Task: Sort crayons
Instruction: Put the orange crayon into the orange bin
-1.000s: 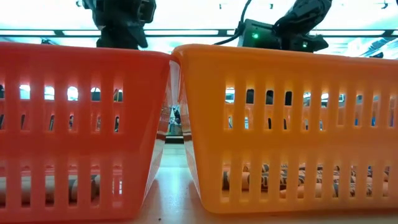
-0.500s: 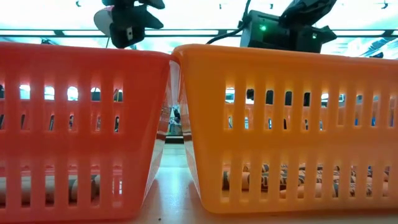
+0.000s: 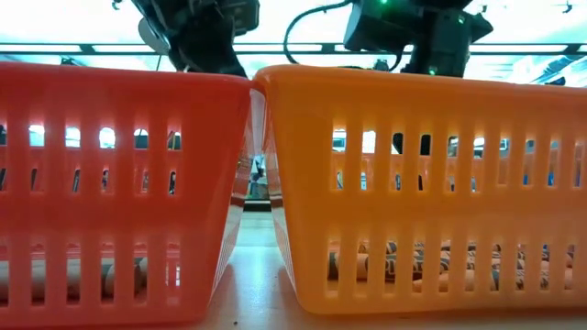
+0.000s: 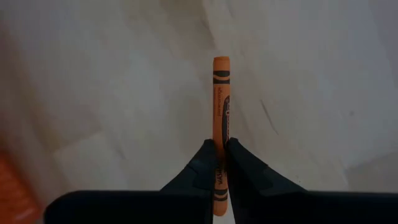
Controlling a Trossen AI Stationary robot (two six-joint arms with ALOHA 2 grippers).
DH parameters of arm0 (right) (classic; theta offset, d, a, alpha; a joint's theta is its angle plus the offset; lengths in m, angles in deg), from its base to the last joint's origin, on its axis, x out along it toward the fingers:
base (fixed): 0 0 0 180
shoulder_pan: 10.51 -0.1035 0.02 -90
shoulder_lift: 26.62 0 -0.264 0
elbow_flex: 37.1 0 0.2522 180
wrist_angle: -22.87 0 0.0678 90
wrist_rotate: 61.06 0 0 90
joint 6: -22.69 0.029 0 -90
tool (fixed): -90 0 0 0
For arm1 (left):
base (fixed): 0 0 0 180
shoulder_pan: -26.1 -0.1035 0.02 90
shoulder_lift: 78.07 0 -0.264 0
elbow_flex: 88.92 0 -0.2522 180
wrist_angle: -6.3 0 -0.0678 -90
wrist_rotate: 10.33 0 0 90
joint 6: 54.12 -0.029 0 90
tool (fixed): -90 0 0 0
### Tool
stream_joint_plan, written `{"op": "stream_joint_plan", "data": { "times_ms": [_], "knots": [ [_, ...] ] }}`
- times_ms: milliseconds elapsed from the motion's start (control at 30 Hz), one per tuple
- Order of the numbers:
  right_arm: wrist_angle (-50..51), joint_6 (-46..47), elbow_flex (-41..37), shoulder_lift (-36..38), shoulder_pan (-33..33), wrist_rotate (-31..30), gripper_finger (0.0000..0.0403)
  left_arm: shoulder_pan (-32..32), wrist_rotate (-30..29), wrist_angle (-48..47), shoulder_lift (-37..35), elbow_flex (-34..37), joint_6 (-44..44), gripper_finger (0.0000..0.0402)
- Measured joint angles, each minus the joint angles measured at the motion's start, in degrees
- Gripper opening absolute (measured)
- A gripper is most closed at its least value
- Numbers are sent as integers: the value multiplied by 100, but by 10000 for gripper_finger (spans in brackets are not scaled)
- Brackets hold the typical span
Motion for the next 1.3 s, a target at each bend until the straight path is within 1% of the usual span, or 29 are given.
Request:
{"op": "stream_joint_plan", "data": {
  "times_ms": [167, 300, 400, 533, 667, 733, 833, 900, 1133, 1200, 1300],
  "knots": [
    [227, -108, 264, 92, -180, 101, 32, -64, -14, -124, 81, 0, -43, 144],
    [253, -364, 327, 446, -399, 236, 32, -60, -2, -164, 81, 0, -206, 144],
    [231, -520, 329, 786, -571, 463, 32, -60, 131, -160, 81, 0, -302, 144],
    [183, -589, 333, 1136, -757, 1199, 32, -60, 471, -97, 55, 0, -134, 144],
    [-118, -571, 333, 1209, -936, 2058, 38, -60, 719, -90, 10, -156, 298, 144],
    [-416, -513, 333, 1180, -1080, 2247, 40, -36, 747, -245, -64, -333, 432, 144],
    [-745, -253, 338, 1049, -1246, 2220, 40, -38, 747, -381, -89, -694, 566, 144],
    [-853, -210, 338, 893, -1294, 2285, 40, -38, 740, -601, -147, -931, 601, 144],
    [-1452, 51, 359, 178, -1313, 2662, 41, 22, 670, -623, -309, -1688, 932, 144],
    [-1424, 76, 422, -7, -1312, 2656, 41, 122, 665, -669, -381, -1790, 917, 144],
    [-1412, 69, 547, -284, -1312, 2480, 41, 223, 667, -653, -409, -1849, 755, 144]
  ]
}}
